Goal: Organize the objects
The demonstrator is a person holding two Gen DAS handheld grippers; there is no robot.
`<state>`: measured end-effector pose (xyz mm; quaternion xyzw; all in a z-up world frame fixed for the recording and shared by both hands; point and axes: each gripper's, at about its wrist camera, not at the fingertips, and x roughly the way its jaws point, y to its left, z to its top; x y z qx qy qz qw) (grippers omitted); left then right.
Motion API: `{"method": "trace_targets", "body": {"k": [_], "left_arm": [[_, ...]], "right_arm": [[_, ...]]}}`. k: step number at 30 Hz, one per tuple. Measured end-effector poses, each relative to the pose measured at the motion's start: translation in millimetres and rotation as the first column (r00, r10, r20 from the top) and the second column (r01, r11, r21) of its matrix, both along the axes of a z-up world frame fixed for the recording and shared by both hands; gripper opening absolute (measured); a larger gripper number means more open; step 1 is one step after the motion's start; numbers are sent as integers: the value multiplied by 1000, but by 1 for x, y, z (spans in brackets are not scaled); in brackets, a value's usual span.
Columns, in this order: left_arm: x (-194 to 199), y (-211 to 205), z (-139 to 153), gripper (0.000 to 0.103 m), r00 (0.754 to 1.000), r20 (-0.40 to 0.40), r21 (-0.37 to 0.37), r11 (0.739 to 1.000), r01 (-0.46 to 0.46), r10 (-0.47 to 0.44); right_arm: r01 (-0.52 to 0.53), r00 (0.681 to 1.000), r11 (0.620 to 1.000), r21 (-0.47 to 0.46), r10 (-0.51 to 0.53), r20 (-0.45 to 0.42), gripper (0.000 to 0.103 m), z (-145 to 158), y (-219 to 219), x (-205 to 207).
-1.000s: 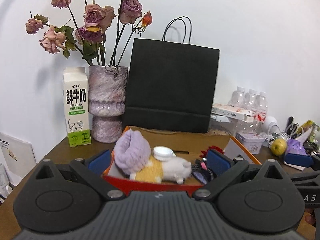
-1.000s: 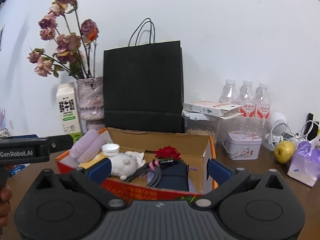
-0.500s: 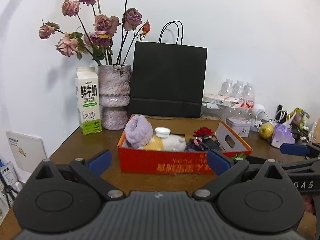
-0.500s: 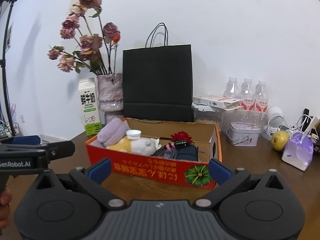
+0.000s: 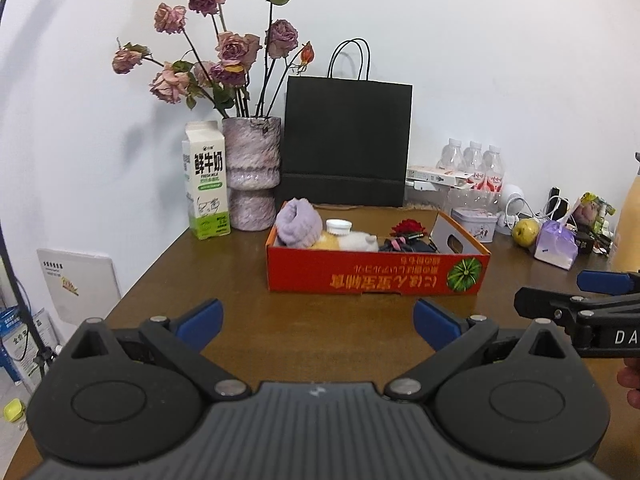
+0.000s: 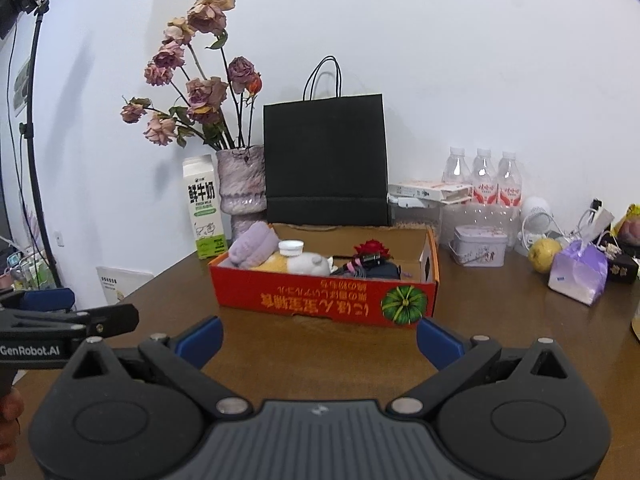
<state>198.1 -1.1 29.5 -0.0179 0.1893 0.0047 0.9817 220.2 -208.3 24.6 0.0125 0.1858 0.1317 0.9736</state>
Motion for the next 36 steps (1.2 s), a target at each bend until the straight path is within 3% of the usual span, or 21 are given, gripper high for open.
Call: {"method": "trace_targets", "body": {"k": [14, 36], "left_arm": [[-44, -1, -3, 103, 1000, -13, -6, 1000, -22, 21], [-56, -7, 1, 103, 1000, -15, -13, 1000, -27, 26]], "right_arm": [[-9, 1000, 1000, 7, 9, -21, 103, -6, -2, -43], [-3, 1000, 1000, 9, 3, -15, 103, -4, -5, -56]]}}
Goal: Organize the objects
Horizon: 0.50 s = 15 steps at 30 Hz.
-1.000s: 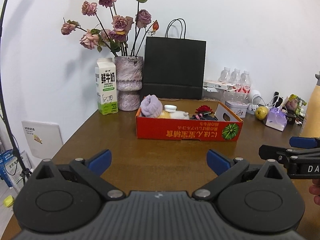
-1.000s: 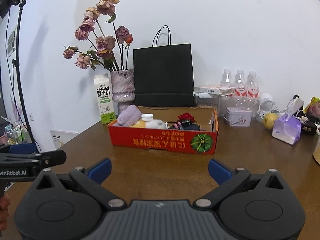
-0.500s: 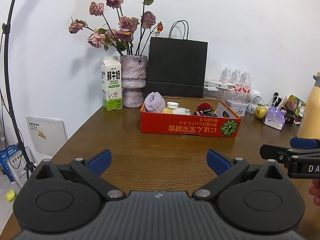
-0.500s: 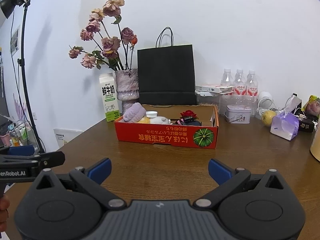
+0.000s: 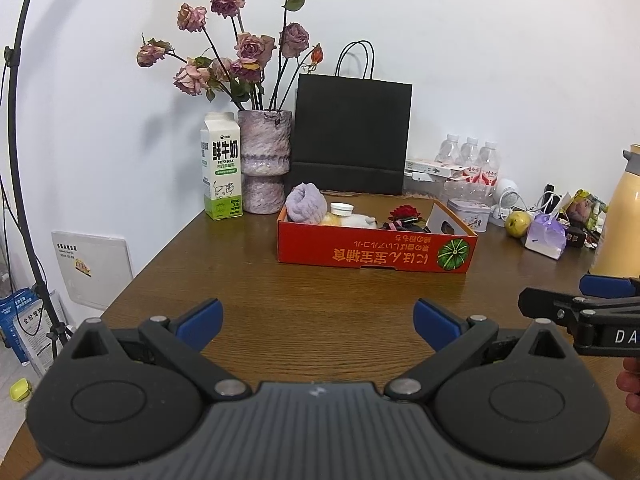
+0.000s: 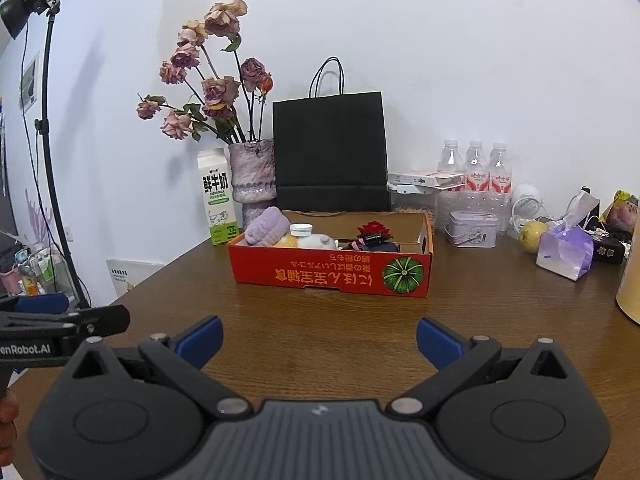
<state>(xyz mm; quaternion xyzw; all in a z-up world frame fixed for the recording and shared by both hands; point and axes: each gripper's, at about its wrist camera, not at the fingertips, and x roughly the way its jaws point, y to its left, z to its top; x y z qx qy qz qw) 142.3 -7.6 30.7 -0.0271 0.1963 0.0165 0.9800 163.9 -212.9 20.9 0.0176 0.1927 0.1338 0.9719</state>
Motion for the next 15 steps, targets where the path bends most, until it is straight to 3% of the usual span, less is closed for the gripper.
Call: {"method": "trace_targets", "body": {"k": [15], "left_arm": [[-3, -8, 1, 103, 1000, -13, 12, 1000, 8, -8]], "right_arm": [[0, 1000, 1000, -1, 0, -2, 103, -2, -4, -2]]}}
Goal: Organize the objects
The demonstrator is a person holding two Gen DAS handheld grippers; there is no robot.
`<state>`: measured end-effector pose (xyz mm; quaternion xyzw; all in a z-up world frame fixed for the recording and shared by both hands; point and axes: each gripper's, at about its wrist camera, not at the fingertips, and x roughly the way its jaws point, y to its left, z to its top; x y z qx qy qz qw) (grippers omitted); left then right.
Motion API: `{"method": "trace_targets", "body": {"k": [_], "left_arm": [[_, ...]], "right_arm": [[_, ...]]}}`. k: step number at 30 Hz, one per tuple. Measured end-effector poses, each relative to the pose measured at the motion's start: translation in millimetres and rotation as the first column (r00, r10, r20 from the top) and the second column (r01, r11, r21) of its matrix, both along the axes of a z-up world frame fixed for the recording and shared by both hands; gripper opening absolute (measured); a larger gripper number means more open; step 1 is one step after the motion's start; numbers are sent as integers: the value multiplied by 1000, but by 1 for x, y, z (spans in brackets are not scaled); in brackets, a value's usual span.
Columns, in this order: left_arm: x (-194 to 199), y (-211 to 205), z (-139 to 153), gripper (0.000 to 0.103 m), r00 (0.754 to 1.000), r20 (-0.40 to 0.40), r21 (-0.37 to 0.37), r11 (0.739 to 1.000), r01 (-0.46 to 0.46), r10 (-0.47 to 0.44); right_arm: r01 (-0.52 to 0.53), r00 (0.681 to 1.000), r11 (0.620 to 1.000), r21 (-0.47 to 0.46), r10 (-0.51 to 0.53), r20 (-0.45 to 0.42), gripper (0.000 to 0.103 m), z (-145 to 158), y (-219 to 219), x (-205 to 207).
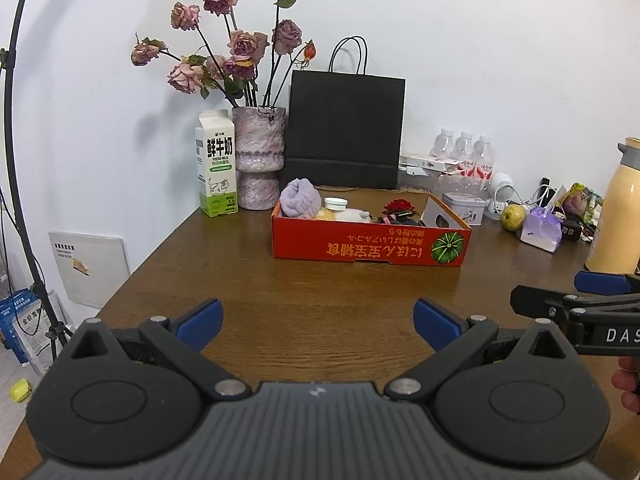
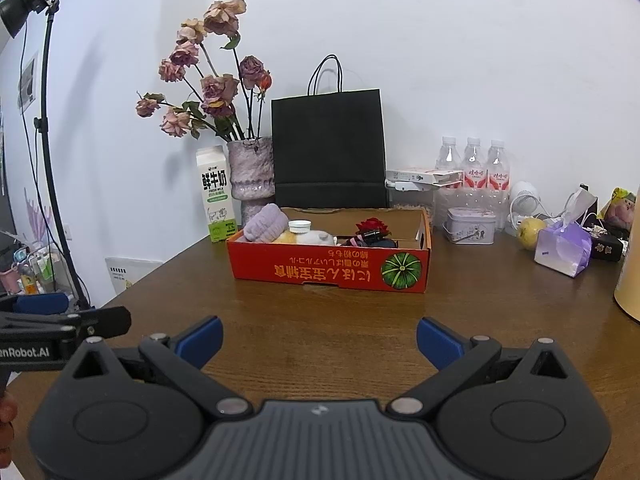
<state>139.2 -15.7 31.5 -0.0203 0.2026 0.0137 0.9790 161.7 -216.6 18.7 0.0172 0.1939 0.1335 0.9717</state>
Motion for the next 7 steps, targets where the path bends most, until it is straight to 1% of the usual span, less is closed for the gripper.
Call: {"method": "trace_targets", "body": {"k": [2, 7], "left_arm": [[0, -1, 0, 103, 1000, 1, 3, 1000, -5, 5], [0, 1, 0, 103, 1000, -6, -28, 1000, -3, 3]], "right_arm": [[0, 1000, 1000, -1, 0, -1, 103, -2, -1, -2], [0, 1000, 1000, -1, 0, -1, 103, -2, -1, -2]]}}
